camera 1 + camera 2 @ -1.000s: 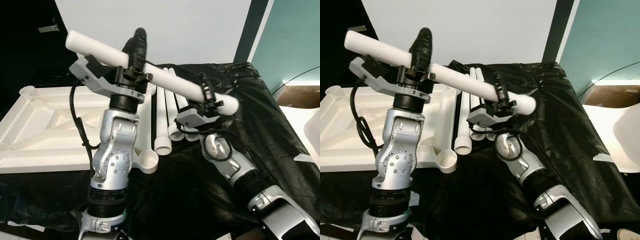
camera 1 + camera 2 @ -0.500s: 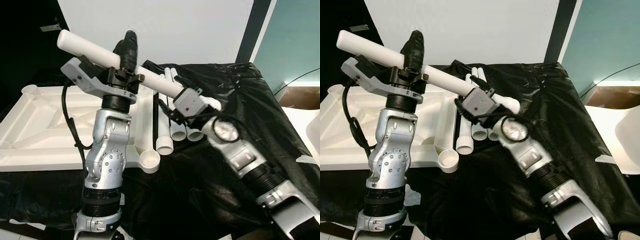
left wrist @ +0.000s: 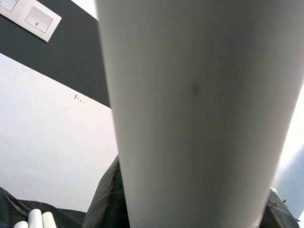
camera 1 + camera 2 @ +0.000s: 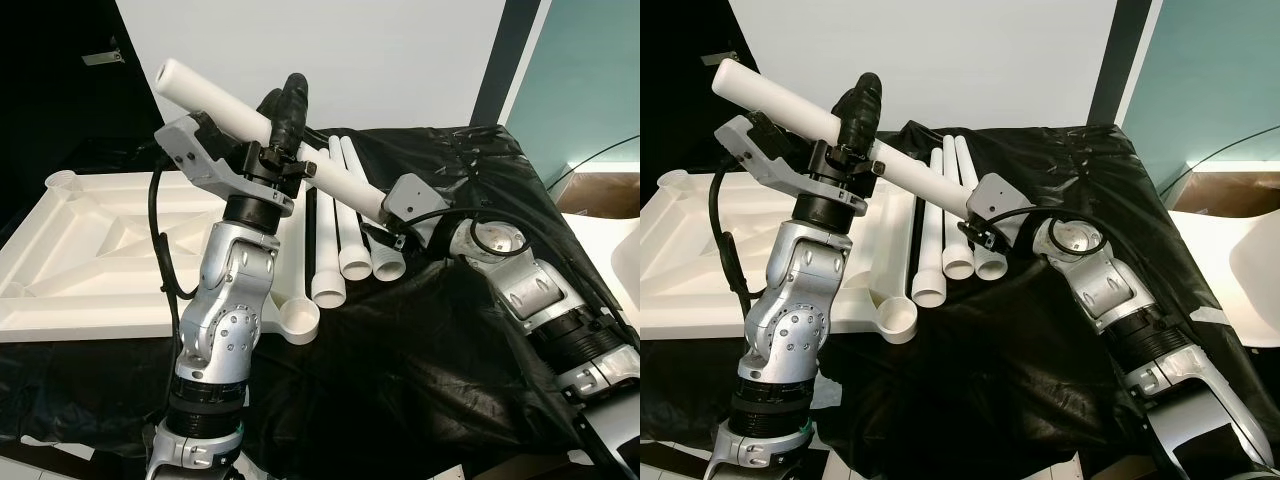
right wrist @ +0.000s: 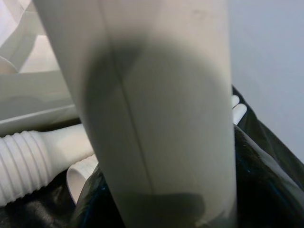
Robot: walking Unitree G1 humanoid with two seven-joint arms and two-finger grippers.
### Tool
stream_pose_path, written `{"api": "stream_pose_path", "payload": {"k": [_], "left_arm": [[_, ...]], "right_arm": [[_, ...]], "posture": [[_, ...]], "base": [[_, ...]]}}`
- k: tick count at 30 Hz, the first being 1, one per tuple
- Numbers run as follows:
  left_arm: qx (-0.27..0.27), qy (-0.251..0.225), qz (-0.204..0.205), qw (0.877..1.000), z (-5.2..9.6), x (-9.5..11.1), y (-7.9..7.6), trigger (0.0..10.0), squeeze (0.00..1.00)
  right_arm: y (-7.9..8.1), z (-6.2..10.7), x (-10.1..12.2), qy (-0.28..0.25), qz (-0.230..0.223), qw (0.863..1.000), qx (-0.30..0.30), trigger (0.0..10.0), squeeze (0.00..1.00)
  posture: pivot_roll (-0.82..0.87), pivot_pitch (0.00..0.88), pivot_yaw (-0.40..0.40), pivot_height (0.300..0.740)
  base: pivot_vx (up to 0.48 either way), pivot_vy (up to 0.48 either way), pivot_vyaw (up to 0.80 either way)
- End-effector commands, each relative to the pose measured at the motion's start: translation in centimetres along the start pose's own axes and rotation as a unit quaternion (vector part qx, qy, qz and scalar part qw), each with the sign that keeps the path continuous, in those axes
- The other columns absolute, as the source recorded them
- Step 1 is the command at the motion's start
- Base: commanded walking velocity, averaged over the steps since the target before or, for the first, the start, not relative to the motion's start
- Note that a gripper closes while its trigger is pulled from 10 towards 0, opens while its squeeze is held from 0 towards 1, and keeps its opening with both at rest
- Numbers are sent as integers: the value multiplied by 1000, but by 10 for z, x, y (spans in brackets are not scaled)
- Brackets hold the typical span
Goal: Building children table
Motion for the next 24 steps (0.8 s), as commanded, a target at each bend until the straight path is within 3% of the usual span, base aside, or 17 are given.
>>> {"api": "stream_pose_path", "payload": {"k": [1,2,3,7,9,10,11,13,15,17,18,19,24], "left_arm": [[-68,-41,-13,997,-3,18,-15,549,0],[-68,-41,-13,997,-3,18,-15,549,0],[-64,-43,-16,997,-3,18,-14,10000,1000],[-53,-48,-28,997,-3,22,-11,10000,1000],[-42,-48,-17,998,-5,23,-10,10000,1000],[-47,-48,-9,998,-6,23,-12,10000,0],[-55,-45,-3,997,-8,23,-15,10000,0],[-55,-45,-3,997,-8,23,-15,10000,0],[-66,-37,4,997,-9,21,-18,10000,0],[-66,-37,4,997,-9,21,-18,10000,0],[-64,-34,6,997,-9,20,-18,10000,0],[-63,-33,7,997,-9,19,-18,10000,0],[-58,-31,10,998,-9,17,-16,10000,0]], "right_arm": [[16,-6,7,-16,-12,999,43,0,0],[16,-6,7,-16,-12,999,43,0,0],[15,-7,8,-16,-14,999,39,0,0],[12,-12,15,-19,-16,1000,9,0,0],[7,-21,19,-9,-1,998,-57,0,0],[5,-24,21,-2,12,996,-89,0,0],[3,-27,23,6,23,992,-123,0,0],[3,-27,23,6,23,992,-123,0,0],[2,-33,26,31,89,974,-208,0,0],[2,-33,26,31,89,974,-208,0,0],[4,-34,29,35,139,958,-250,0,0],[5,-35,31,34,157,950,-267,0,0],[17,-37,27,37,190,931,-308,0,0]], "posture": [[33,0,54,740],[33,0,54,740],[33,0,54,740],[31,0,58,740],[22,0,64,740],[22,0,64,740],[21,0,67,740],[21,0,67,740],[17,0,74,740],[17,0,74,740],[18,0,76,740],[18,0,76,740],[24,0,74,740]], "base": [[0,0,0],[0,0,0],[0,0,0],[0,0,0],[0,0,0],[0,0,0],[0,0,0],[0,0,0],[0,0,0],[0,0,0],[0,0,0],[0,0,0],[0,0,0]]}}
Point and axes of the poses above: a point about 5 cm out from each wrist's last joint towards the gripper, its own z axis pointing back from the gripper into the wrist, its own x axis along the axis of the wrist's last joint, y = z × x, the point moved 1 cm from there along -z, pointing out of the wrist towards the gripper, and after that the axes turned 10 degrees about z, right-handed, at the moved point
